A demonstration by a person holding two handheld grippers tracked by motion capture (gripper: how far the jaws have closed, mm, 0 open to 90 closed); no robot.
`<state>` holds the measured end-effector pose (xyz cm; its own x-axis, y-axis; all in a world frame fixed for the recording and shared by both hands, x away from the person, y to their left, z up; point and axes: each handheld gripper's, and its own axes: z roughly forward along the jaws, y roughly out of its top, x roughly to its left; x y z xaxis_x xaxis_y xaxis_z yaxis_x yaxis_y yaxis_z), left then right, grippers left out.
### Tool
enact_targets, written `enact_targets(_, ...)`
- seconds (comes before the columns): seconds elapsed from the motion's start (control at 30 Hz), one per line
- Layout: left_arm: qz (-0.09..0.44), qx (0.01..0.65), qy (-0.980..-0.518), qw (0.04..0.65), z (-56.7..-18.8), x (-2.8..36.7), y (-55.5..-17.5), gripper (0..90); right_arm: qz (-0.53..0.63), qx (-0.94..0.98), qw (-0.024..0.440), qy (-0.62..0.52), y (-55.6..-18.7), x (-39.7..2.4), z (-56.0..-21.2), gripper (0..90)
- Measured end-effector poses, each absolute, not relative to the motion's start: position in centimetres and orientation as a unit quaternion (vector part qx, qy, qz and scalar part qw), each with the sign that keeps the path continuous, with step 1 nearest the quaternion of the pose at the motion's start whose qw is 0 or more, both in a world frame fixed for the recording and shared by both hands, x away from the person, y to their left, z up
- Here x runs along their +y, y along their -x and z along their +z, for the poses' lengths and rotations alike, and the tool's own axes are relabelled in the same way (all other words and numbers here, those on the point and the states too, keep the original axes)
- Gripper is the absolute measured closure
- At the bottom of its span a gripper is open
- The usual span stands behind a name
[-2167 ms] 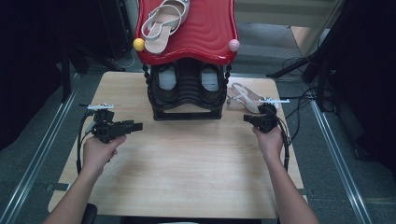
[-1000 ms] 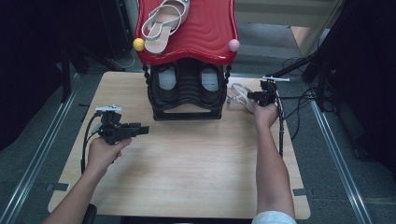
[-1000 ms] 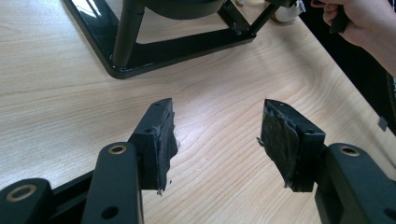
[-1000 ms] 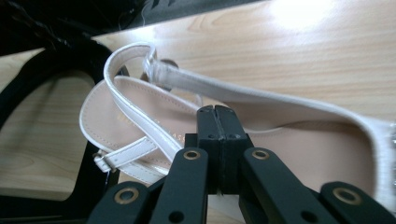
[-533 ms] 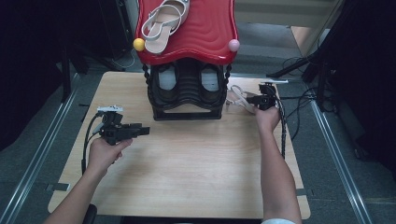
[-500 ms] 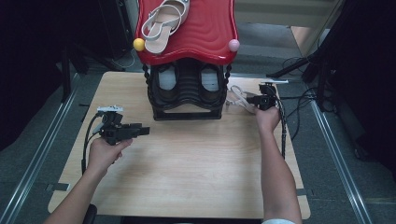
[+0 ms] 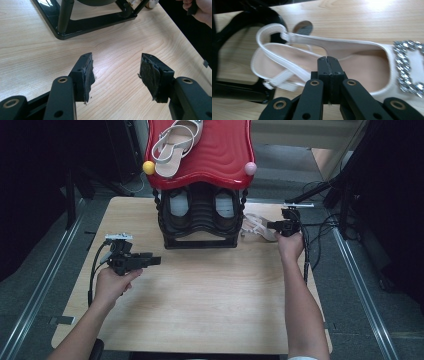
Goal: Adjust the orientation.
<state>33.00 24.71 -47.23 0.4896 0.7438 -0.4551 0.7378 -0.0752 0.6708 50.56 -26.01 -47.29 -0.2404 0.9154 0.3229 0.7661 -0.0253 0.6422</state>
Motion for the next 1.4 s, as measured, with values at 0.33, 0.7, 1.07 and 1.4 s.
enact_targets(0.33, 0.003, 0.505, -0.737, 0.45, -47.3, 24.8, -33.0, 44.2, 0.401, 0.688, 0.081, -0.599, -51.3, -23.0, -46.7, 90.0)
enact_targets(0.7, 0.002, 0.503, -0.738, 0.45, -47.3, 24.6, -33.0, 44.0, 0.36, 0.726, 0.071, -0.582, -50.5, -22.7, -46.7, 90.0)
enact_targets(1.07, -0.001, 0.504, -0.736, 0.452, -47.2, 24.7, -33.0, 43.9, 0.356, 0.731, 0.072, -0.578, -48.9, -23.4, -47.7, 90.0)
enact_targets(1.4, -0.002, 0.505, -0.736, 0.451, -47.3, 24.6, -33.0, 43.9, 0.383, 0.715, 0.061, -0.582, -47.9, -24.4, -48.3, 90.0)
